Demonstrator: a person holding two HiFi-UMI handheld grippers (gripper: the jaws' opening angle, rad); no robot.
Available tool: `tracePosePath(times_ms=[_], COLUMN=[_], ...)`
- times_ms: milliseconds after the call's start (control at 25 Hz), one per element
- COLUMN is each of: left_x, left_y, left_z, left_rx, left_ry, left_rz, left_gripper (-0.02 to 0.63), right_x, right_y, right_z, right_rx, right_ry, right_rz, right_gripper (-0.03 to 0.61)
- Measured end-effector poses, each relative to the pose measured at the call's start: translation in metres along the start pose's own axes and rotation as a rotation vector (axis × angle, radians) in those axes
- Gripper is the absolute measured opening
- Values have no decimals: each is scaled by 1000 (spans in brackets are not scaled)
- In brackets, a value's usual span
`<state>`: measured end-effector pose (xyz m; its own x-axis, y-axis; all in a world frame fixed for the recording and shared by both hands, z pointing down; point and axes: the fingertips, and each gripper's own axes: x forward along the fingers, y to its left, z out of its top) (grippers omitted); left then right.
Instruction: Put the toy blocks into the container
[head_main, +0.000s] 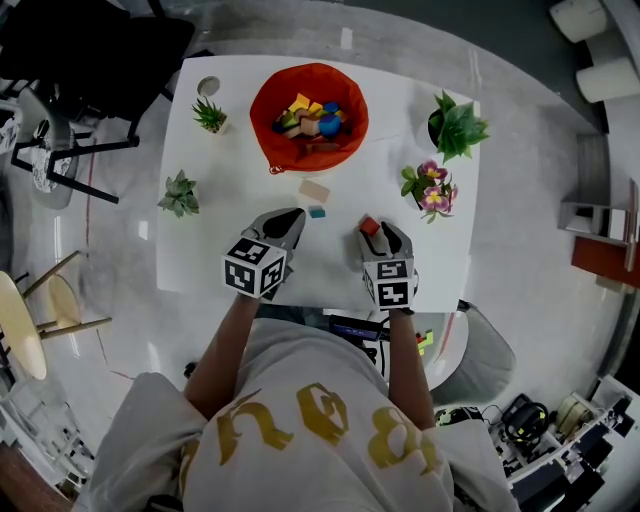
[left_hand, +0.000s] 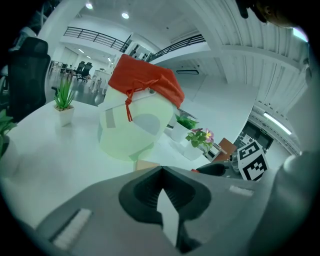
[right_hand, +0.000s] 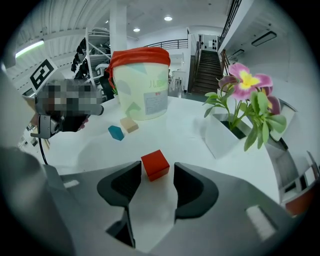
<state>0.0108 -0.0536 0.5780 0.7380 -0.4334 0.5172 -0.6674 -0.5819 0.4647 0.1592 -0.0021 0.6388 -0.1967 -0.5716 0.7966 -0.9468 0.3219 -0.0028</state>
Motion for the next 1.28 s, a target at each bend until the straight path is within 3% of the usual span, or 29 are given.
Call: tracePosePath(times_ms=[1280], left_x=[-5], left_y=[2], left_z=[-3], left_rx=[-33], left_ry=[-25], left_rz=[12], left_gripper=[0], right_x=[-6], right_y=[3], right_z=[-4], right_rx=[58], right_ry=[-25], right_rz=[-30], right_gripper=[204])
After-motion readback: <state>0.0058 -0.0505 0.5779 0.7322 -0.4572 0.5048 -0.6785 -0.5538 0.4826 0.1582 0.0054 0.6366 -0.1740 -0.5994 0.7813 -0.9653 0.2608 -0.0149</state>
